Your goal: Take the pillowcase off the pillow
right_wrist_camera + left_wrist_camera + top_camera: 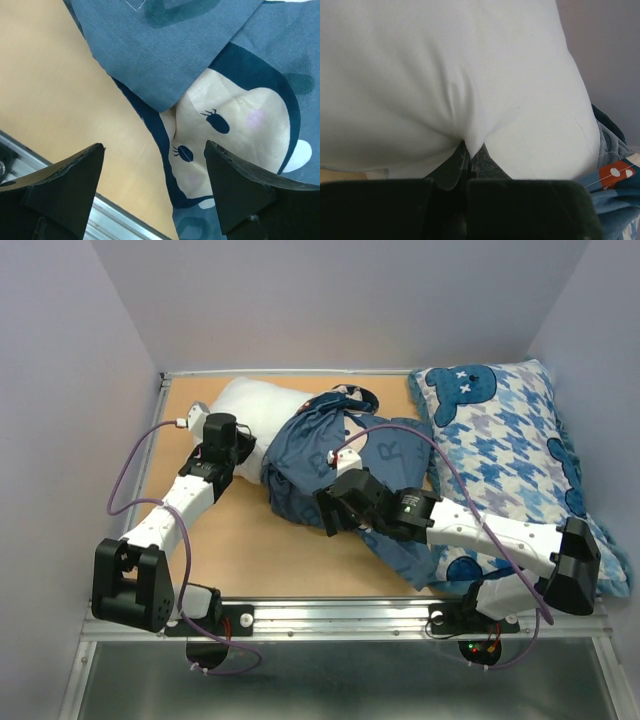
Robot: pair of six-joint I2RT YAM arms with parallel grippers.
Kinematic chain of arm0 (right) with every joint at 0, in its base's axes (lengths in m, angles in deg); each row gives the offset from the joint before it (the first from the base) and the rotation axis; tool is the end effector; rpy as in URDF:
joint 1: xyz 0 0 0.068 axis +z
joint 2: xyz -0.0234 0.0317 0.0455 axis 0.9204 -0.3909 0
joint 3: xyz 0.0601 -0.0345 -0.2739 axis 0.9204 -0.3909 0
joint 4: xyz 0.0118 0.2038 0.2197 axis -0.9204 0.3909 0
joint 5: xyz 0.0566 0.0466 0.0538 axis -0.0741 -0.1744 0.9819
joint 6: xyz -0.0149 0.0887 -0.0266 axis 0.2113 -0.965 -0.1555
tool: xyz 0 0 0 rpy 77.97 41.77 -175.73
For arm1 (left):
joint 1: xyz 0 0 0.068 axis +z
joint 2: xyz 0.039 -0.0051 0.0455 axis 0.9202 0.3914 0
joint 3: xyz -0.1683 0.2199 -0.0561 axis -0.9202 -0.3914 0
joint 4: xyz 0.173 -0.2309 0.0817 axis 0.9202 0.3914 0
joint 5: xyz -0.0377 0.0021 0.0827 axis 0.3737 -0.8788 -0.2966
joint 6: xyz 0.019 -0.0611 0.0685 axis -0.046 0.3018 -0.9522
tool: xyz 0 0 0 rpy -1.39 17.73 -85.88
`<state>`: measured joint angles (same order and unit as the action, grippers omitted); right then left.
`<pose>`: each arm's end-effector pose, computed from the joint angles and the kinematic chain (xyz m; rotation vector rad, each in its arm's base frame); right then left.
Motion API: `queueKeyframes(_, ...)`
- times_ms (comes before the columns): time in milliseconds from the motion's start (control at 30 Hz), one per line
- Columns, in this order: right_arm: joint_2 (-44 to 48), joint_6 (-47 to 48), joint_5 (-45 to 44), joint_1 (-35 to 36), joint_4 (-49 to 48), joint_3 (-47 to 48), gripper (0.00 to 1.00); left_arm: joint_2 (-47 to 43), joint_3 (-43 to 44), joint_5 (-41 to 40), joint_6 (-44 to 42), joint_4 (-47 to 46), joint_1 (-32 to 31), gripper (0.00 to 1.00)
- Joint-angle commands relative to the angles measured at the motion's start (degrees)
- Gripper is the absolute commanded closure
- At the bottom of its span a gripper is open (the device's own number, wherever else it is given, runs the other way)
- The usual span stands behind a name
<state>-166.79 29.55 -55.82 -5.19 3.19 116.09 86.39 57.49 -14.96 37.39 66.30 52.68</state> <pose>0.2011 0.3111 0.2682 -0.5584 2.2186 0.3696 0.3693 -0.0779 0.2538 -0.8207 1.8318 -0.6130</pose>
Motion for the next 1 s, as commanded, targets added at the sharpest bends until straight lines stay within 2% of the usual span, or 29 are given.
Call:
queueKeyframes(0, -3.3, -2.5, -10.2, 2.3, -0.9, 0.0, 0.15, -1.7, 3.1, -1.3, -1.2, -0.3, -0.3, 1.0)
queueKeyframes(67, -5.2, -3.3, -14.2, 2.4, -0.4, 0.4, 0.2, -1.9, 3.6, -1.7, -1.8, 0.3, -0.3, 1.0)
queueKeyframes(133, -5.8, -4.7, -18.1, 2.4, 0.2, 0.7, 0.38, -2.2, 4.5, -2.3, -2.4, 0.8, -0.2, 1.0)
queueKeyframes(167, -6.2, -4.9, -18.9, 2.4, 0.8, 0.8, 0.57, -2.4, 4.8, -2.4, -3.0, 1.1, 0.0, 1.0)
queueKeyframes(233, -6.3, -5.0, -20.3, 2.4, 1.3, 1.3, 0.7, -2.6, 5.9, -2.1, -3.8, 1.6, 0.7, 1.0)
queueKeyframes(267, -6.2, -5.5, -21.2, 2.4, 2.2, 1.5, 0.84, -2.9, 6.7, -1.3, -3.9, 1.5, 1.9, 1.0)
queueKeyframes(333, -5.3, -6.5, -23.2, 2.4, 3.5, 2.3, 0.97, -2.7, 8.4, -0.3, -5.0, 2.0, 3.1, 1.0)
queueKeyframes(467, 0.7, -7.7, -24.7, 2.4, 6.8, 2.1, 0.99, -1.9, 11.6, 0.8, -6.9, 3.8, 7.2, 1.0)
queueKeyframes(600, 5.7, -9.8, -27.6, 2.4, 11.9, 1.5, 0.99, -0.1, 16.3, 2.9, -8.9, 6.2, 13.7, 1.0)
queueKeyframes(667, 8.5, -11.3, -28.9, 2.4, 14.2, 0.3, 0.99, 0.8, 18.9, 5.0, -9.6, 7.0, 19.4, 1.0)
queueKeyframes(767, 11.2, -13.3, -30.5, 2.2, 16.0, -0.9, 0.99, 2.0, 23.3, 5.5, -10.5, 9.2, 23.1, 1.0)
queueKeyframes(967, 16.9, -15.6, -31.3, -3.7, 21.7, -3.3, 0.99, 6.0, 29.5, 6.2, -12.4, 12.2, 26.5, 1.0)
